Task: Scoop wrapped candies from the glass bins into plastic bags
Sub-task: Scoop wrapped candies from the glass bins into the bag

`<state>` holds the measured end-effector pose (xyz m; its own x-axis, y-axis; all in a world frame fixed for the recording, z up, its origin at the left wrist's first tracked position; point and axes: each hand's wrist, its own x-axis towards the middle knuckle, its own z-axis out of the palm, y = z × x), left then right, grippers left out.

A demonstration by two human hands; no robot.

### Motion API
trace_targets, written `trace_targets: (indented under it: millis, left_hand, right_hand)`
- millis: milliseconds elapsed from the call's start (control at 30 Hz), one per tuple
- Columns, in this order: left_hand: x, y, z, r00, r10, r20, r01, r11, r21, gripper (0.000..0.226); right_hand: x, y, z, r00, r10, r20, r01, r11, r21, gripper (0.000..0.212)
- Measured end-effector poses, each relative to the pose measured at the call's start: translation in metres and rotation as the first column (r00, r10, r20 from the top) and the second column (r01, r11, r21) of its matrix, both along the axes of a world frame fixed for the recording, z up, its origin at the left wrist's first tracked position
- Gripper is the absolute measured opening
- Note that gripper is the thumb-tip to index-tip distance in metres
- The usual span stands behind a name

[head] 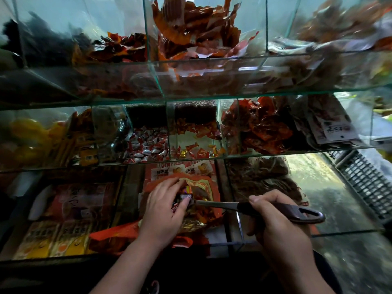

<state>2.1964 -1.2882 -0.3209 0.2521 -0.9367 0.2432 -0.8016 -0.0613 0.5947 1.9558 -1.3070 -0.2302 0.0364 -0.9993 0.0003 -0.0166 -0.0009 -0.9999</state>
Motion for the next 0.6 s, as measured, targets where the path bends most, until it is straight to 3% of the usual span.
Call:
trace_targets:
  millis: [167,333,500,600]
  left_hand:
    - [-0.004,-0.011,0.011,1.0,0.023,0.008,-0.022,0.996,-0.083,0.047]
    - [-0.001,-0.043,0.04,0.999,-0.013,0.037,0.02,0.983,-0.184,0.041]
    - [0.006,-0.097,0.076,0.993,-0.089,0.081,0.101,0.982,-0.158,0.043]
    - [0.006,-0.132,0.086,0.986,-0.136,0.093,0.151,0.972,-0.177,0.039]
  right_hand:
    - [0.003,0.002,0.013,0.995,0.017,0.097,-0.017,1.0,0.008,0.021]
    - [0.006,-0.009,0.029,0.995,-0.063,0.083,0.067,0.996,-0.05,0.021]
    - [0.016,-0.036,0.052,0.955,-0.131,0.265,0.15,0.987,-0.051,0.018]
    - [0.021,-0.054,0.057,0.944,-0.182,0.276,0.211,0.974,-0.082,0.019]
